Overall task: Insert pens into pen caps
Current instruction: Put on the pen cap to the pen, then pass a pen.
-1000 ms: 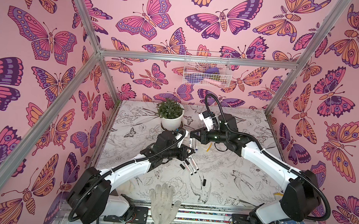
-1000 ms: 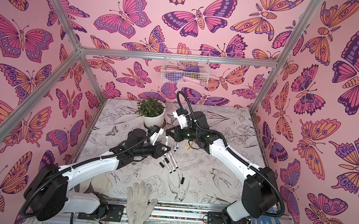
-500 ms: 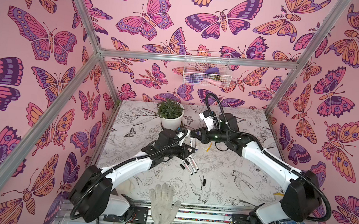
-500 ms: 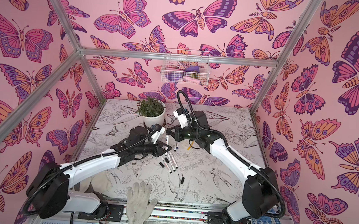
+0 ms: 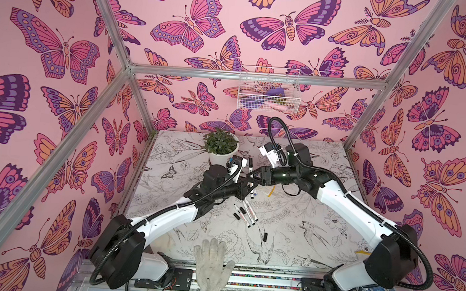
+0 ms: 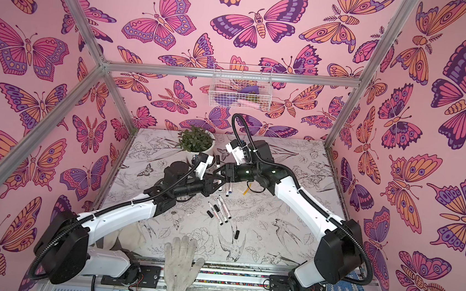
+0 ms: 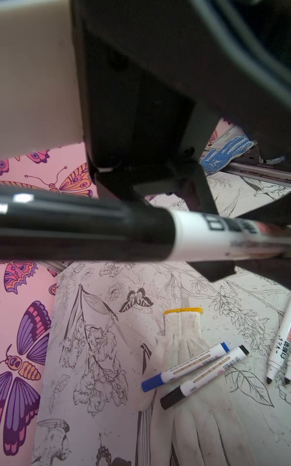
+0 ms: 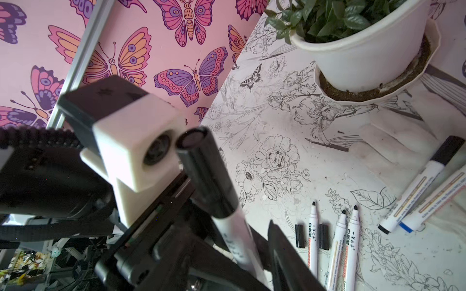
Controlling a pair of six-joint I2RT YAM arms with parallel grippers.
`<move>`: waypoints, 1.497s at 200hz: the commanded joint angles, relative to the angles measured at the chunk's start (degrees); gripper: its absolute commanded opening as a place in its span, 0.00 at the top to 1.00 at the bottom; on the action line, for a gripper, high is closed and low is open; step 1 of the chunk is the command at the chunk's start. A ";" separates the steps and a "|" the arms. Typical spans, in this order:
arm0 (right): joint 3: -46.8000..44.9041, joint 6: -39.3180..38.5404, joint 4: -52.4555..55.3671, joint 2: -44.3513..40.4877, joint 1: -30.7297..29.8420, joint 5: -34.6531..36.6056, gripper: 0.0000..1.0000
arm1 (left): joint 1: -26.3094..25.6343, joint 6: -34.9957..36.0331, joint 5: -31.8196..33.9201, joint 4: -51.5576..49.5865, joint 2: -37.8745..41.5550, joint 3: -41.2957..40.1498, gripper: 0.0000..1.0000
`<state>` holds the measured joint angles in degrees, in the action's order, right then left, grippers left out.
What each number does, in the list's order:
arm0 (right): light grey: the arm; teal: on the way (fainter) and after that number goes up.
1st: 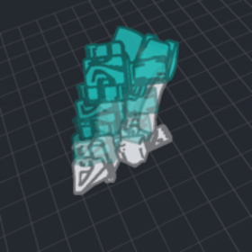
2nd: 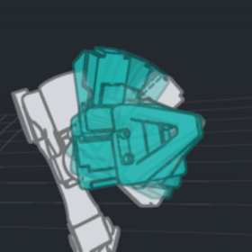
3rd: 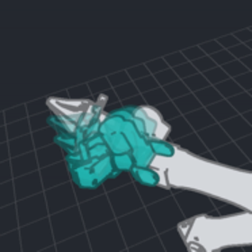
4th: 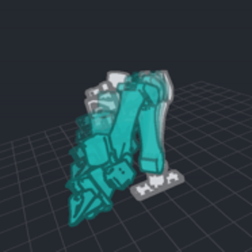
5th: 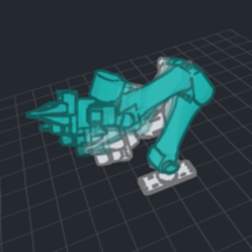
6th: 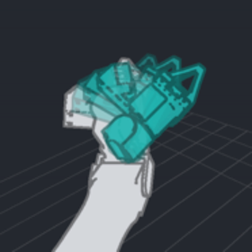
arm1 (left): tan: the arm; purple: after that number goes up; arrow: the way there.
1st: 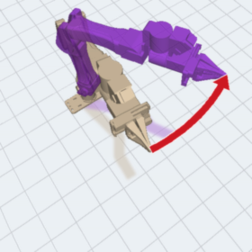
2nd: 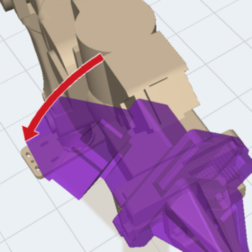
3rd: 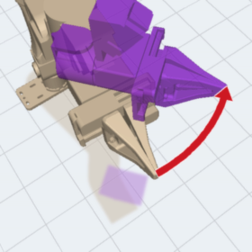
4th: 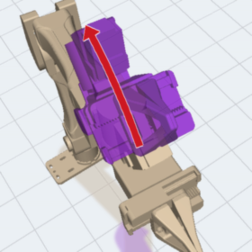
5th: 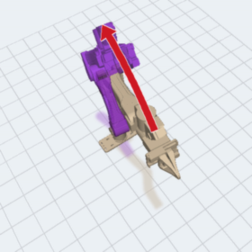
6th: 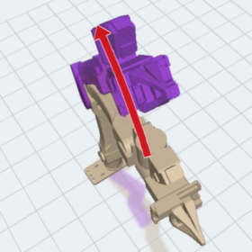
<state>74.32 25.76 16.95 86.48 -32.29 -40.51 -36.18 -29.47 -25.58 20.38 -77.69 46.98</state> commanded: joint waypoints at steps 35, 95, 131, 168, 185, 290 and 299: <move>-3.15 4.36 -2.20 -1.50 -0.48 -4.14 0.54 | -0.36 -0.83 1.68 5.46 -0.10 0.13 1.00; -2.43 10.72 -10.52 2.40 0.04 -2.99 0.76 | -0.65 0.00 2.22 5.71 0.52 -1.44 1.00; -1.76 14.27 -15.65 5.65 0.04 -2.49 0.73 | -0.72 -0.06 1.53 5.81 -0.77 -1.77 1.00; -0.90 15.13 -17.36 6.93 0.04 -1.06 0.73 | -0.69 -0.24 1.19 5.98 -1.98 -1.80 1.00; -0.85 15.73 -18.15 7.25 -0.13 -0.37 0.70 | -0.66 -0.47 0.78 6.29 -2.69 -1.80 1.00; -1.46 15.40 -19.07 6.81 -0.40 3.33 0.94 | -0.91 -1.00 -2.02 6.78 -5.27 -0.49 1.00; -1.63 15.29 -18.97 6.61 -0.40 3.33 0.95 | -0.92 -1.11 -2.03 6.70 -5.37 -0.49 0.99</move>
<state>71.96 38.33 2.81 93.01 -31.75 -38.44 -35.16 -32.71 -20.16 24.62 -81.91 45.84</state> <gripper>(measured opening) 0.246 0.155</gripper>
